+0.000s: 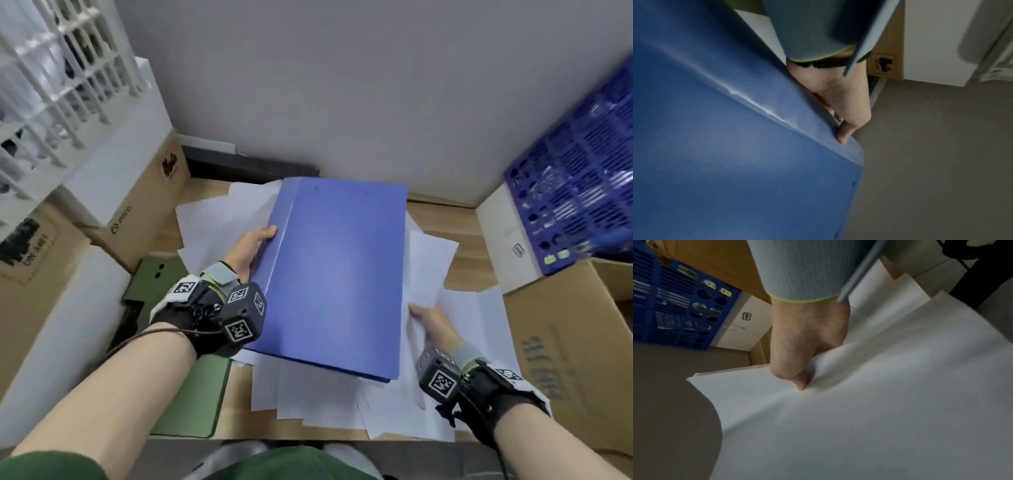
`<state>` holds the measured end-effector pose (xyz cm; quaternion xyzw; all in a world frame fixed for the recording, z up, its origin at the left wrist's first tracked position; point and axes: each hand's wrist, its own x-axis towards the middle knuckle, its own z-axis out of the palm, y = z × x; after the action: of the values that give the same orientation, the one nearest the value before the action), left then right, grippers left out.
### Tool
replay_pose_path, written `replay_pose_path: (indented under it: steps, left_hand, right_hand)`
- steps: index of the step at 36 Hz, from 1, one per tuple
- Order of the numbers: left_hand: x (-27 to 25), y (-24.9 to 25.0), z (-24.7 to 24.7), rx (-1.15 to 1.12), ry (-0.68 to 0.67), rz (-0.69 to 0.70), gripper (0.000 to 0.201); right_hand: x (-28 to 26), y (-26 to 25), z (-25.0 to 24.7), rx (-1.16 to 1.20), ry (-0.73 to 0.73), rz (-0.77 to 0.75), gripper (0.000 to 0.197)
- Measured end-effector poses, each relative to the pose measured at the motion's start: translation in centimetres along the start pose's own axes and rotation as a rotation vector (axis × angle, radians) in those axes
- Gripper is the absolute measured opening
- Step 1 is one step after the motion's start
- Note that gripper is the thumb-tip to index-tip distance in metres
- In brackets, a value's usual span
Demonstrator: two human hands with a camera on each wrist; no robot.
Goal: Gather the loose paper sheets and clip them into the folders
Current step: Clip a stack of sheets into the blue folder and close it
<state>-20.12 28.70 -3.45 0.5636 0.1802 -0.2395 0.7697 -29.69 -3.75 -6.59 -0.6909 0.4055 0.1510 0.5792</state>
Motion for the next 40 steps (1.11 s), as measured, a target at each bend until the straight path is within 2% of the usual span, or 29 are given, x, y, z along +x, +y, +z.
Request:
replay_pose_path:
  steps: [2,6,9,12,16,18,21,24,28,33,35,40]
  left_hand:
    - [0.5,-1.7,-0.1,0.014,0.024,-0.029,0.015]
    - [1.8,-4.5,1.3,0.133,0.109,-0.023,0.013]
    - [2.4,-5.7,2.2,0.177,0.151,-0.028,0.013]
    - [2.3,-6.2,2.8,0.095,0.075,-0.055,0.013]
    - [2.0,-6.6,4.1,0.016,-0.065,-0.08,0.026]
    - [2.0,-6.8,4.7,-0.012,-0.113,-0.109,0.025]
    - [2.5,-7.2,5.6,-0.03,-0.097,-0.141,0.023]
    - [3.1,-7.8,6.2,-0.003,-0.043,-0.154,0.024]
    - [3.9,-8.7,6.8,0.052,-0.043,-0.174,0.026]
    - [4.6,-10.5,8.0,0.121,-0.08,-0.206,0.028]
    - [4.8,-11.4,8.3,0.124,-0.055,-0.204,0.029]
    - [5.8,-13.6,7.5,0.214,0.126,-0.168,0.036]
  right_hand:
    - [0.1,-0.2,-0.2,0.027,-0.042,0.009,0.025]
    - [0.6,-0.5,-1.7,0.063,-0.122,-0.014,0.014]
    - [1.2,-0.5,-2.5,0.061,-0.163,-0.009,0.013]
    - [2.8,0.1,-3.0,0.04,-0.151,-0.015,0.013]
    - [4.4,-0.2,-3.6,0.054,-0.169,0.003,0.014]
    - [5.1,-0.6,-4.0,0.05,-0.159,0.007,0.017]
    - [6.1,-0.8,-5.1,0.052,-0.101,-0.013,0.034]
    - [6.3,-0.9,-6.6,0.049,-0.072,-0.022,0.015]
    - [7.1,0.2,-8.4,-0.013,-0.02,0.012,0.007]
    - [7.7,1.7,-9.8,-0.059,-0.008,0.074,0.028]
    - [8.2,2.5,-9.9,-0.089,-0.019,0.092,0.034]
    - [8.4,3.4,-9.5,-0.146,-0.106,0.15,0.005]
